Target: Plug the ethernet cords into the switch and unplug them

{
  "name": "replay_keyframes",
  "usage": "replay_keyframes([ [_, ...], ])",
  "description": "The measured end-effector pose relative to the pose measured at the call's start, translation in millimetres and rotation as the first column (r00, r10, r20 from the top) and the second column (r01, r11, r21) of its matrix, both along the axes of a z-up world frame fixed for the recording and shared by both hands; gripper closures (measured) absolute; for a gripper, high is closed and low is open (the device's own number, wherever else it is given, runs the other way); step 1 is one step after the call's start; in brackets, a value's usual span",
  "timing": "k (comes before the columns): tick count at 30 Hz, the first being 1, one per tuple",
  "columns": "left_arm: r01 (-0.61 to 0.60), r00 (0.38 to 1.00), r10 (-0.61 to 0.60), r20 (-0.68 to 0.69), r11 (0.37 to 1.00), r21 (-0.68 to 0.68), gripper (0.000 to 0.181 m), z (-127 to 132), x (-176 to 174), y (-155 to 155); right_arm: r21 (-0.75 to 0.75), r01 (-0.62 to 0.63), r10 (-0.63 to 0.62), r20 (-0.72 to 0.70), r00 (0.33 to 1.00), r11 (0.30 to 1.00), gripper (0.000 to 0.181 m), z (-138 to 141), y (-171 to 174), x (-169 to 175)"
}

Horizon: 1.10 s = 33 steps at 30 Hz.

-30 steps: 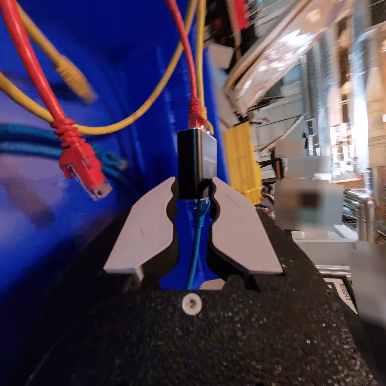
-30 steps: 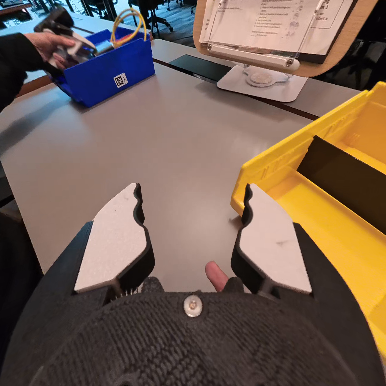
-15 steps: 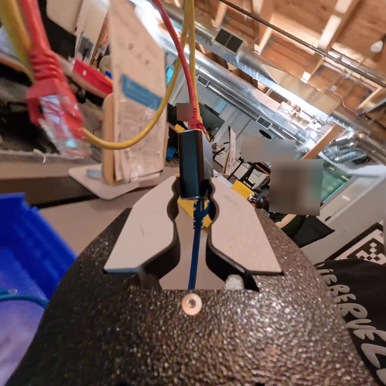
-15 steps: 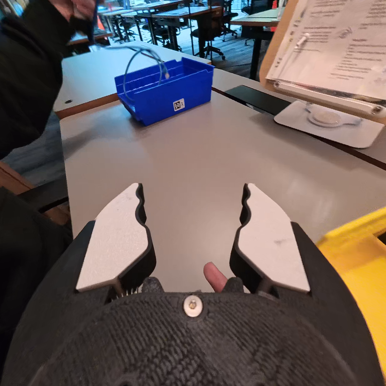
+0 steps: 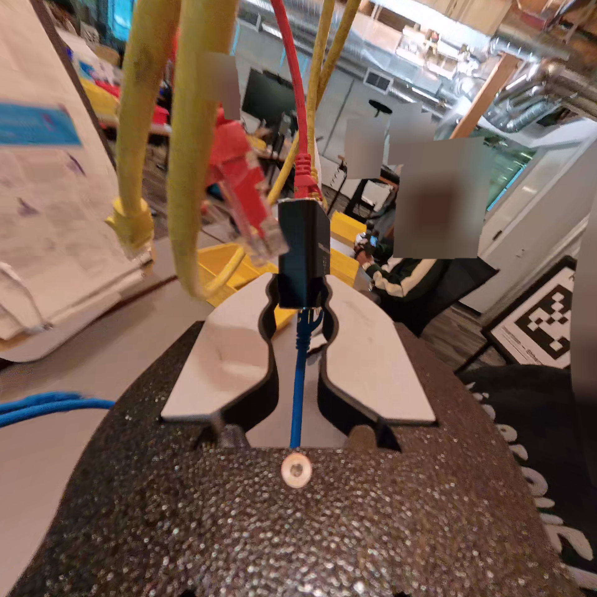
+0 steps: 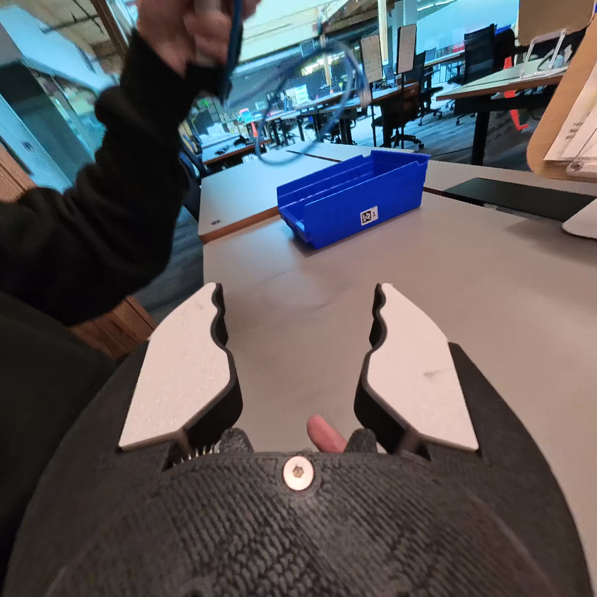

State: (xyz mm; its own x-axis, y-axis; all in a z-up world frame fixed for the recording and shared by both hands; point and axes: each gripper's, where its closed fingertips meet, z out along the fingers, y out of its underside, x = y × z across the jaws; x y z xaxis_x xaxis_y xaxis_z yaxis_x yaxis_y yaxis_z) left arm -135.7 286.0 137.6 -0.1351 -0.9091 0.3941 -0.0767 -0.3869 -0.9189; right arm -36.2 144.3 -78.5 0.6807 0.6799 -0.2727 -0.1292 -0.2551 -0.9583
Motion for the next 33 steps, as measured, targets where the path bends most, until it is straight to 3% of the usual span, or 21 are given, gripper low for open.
replay_keyframes([
  [4, 0.155, 0.986, -0.16, -0.046, 0.983, -0.095, 0.158, -93.8, 35.1, -35.5, -0.048, 0.006, -0.015, -0.201, 0.979, 0.999, 0.09, -4.5, 14.3, -3.0],
  [7, 0.268, 0.954, -0.286, -0.086, 0.946, -0.18, 0.158, -169.0, 55.3, -61.2, -0.142, -0.037, -0.013, -0.337, 0.941, 0.989, 0.095, -25.9, 27.6, -2.1],
  [10, 0.319, 0.919, -0.358, -0.163, 0.921, -0.226, 0.158, -233.1, 70.8, -80.8, -0.221, -0.101, 0.005, -0.397, 0.918, 0.97, 0.104, -47.5, 30.4, -7.1],
  [12, 0.336, 0.903, -0.382, -0.194, 0.912, -0.234, 0.158, -260.2, 78.7, -91.7, -0.263, -0.126, 0.017, -0.38, 0.925, 0.957, 0.113, -62.6, 29.6, -10.6],
  [14, 0.329, 0.899, -0.379, -0.22, 0.915, -0.233, 0.158, -276.0, 84.7, -95.9, -0.322, -0.153, 0.031, -0.353, 0.935, 0.934, 0.117, -76.4, 24.6, -12.5],
  [16, 0.259, 0.911, -0.318, -0.263, 0.937, -0.234, 0.158, -286.1, 89.8, -87.0, -0.443, -0.13, 0.029, -0.227, 0.973, 0.887, 0.125, -97.9, 15.1, -1.7],
  [19, 0.145, 0.929, -0.21, -0.306, 0.964, -0.223, 0.158, -293.0, 89.4, -64.1, -0.46, -0.138, 0.069, -0.163, 0.984, 0.877, 0.12, -90.2, -4.6, 15.6],
  [22, 0.103, 0.923, -0.174, -0.343, 0.971, -0.217, 0.158, -299.1, 86.5, -52.3, -0.283, -0.093, 0.007, -0.29, 0.957, 0.955, 0.127, -51.1, 7.0, 26.2],
  [25, 0.155, 0.906, -0.235, -0.352, 0.958, -0.241, 0.158, -301.7, 91.5, -63.2, -0.292, 0.036, -0.156, -0.4, 0.903, 0.956, 0.129, -60.5, 38.6, 40.2],
  [29, 0.22, 0.902, -0.297, -0.314, 0.941, -0.258, 0.158, -298.9, 101.1, -79.6, -0.415, -0.128, -0.08, -0.448, 0.891, 0.901, 0.125, -96.7, 42.3, 15.5],
  [30, 0.232, 0.898, -0.308, -0.315, 0.938, -0.256, 0.158, -299.4, 101.8, -82.3, -0.403, -0.138, -0.073, -0.466, 0.882, 0.905, 0.128, -96.8, 42.8, 12.2],
  [32, 0.268, 0.886, -0.337, -0.318, 0.933, -0.241, 0.158, -300.7, 102.6, -88.1, -0.354, -0.167, -0.037, -0.503, 0.863, 0.92, 0.157, -90.5, 41.7, 8.7],
  [33, 0.281, 0.881, -0.346, -0.324, 0.932, -0.23, 0.158, -301.5, 102.9, -90.3, -0.345, -0.178, -0.028, -0.516, 0.856, 0.921, 0.157, -89.1, 41.3, 8.8],
])
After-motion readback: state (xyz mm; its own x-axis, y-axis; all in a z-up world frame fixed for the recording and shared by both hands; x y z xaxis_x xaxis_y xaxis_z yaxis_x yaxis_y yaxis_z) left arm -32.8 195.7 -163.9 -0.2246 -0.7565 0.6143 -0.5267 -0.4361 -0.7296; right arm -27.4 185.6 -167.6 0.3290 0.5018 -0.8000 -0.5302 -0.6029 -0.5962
